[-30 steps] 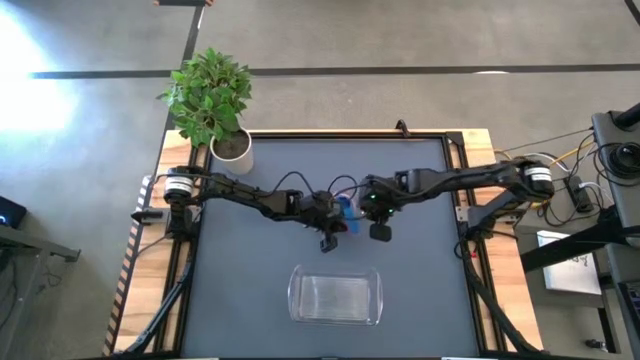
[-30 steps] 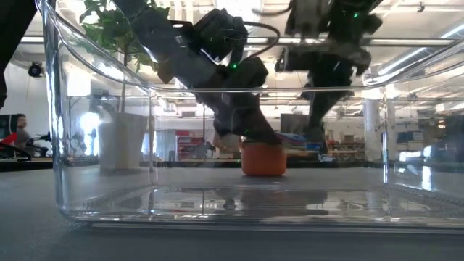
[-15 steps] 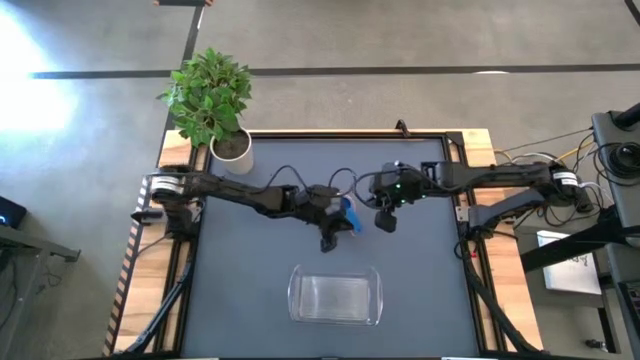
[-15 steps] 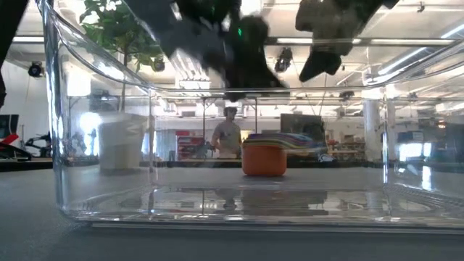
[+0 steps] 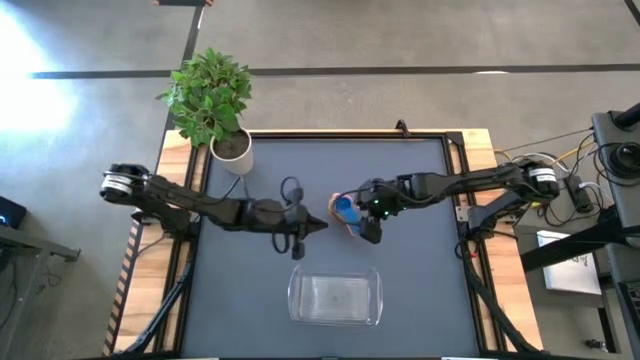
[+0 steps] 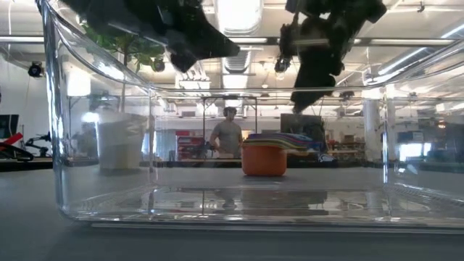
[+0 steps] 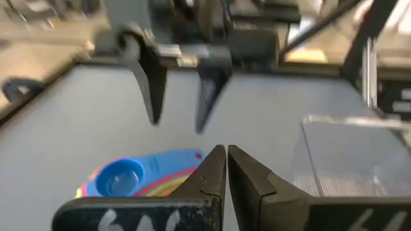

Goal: Nest measuring cups in basket
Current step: Put the nested colored measuring cups into the transparent bin

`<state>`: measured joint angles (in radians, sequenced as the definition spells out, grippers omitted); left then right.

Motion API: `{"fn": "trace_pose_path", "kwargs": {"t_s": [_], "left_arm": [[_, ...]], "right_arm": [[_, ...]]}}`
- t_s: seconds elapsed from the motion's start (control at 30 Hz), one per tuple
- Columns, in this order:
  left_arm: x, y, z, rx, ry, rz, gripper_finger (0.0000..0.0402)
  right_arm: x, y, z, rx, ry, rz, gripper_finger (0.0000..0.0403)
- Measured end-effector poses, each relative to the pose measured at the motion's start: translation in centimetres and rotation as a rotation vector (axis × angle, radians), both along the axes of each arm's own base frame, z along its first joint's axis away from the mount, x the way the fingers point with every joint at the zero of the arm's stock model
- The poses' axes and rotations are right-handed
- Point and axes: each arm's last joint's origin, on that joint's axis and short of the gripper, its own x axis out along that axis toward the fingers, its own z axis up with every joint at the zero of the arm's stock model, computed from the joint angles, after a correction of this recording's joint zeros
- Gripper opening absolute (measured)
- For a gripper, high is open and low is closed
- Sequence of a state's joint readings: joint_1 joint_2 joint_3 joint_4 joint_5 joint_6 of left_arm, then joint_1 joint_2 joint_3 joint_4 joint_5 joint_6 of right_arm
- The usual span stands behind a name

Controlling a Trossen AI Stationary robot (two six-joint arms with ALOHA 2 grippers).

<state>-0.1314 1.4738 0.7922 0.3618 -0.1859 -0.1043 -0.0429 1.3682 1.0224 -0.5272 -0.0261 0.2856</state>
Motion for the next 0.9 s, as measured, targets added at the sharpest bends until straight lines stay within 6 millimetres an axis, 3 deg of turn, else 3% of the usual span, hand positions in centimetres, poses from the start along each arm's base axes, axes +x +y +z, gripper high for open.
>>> {"fn": "trace_pose_path", "kwargs": {"t_s": [0.23, 0.5, 0.9], "left_arm": [[-2.5, 0.5, -0.6, -0.045, -0.061, 0.043, 0.0], [-3.3, 0.4, -0.8, -0.062, -0.075, 0.041, 0.0], [-3.4, 0.4, -1.0, -0.065, -0.067, 0.039, 0.0]], "right_arm": [[1.5, -0.4, 0.6, -0.14, 0.051, -0.096, 0.0312], [3.3, -0.1, -1.6, -0.117, 0.127, -0.135, 0.0372], [4.6, -0.2, -4.4, -0.083, 0.22, -0.207, 0.0384]]}}
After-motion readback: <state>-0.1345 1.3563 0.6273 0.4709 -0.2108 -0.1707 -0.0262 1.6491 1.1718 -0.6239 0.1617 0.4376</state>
